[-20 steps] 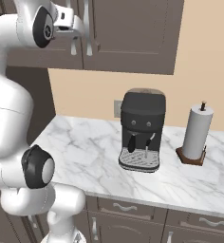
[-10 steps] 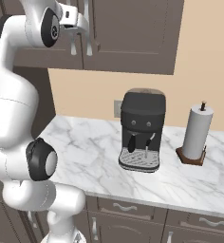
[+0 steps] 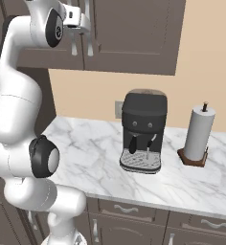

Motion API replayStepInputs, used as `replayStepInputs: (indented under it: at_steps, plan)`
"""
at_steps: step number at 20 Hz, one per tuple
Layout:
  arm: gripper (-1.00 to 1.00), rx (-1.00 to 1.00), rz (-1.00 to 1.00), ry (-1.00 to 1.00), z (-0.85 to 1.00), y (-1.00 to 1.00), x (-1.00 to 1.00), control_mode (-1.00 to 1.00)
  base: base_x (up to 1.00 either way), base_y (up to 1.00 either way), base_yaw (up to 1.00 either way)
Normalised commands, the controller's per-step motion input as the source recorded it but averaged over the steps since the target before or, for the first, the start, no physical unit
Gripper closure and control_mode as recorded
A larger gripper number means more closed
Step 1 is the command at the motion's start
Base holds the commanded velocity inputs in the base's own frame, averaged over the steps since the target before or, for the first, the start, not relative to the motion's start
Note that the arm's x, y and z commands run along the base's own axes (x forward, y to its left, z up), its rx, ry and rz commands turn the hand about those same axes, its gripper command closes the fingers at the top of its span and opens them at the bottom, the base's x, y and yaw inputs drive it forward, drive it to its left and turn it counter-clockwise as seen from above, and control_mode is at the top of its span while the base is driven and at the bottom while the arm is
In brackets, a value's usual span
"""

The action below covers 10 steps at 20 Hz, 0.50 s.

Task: Open the cabinet, pick the kettle from the cabinet, and place it in the sink.

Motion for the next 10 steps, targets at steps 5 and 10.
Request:
replayStepInputs:
  at_steps: [5, 10]
  plan:
    - [1.00, 0.00, 0.00, 0.00, -0.02, 0.00, 0.37, -1.00, 0.00, 0.00, 0.00]
    - [1.00, 0.00, 0.00, 0.00, -0.06, 0.02, 0.28, -1.00, 0.00, 0.00, 0.00]
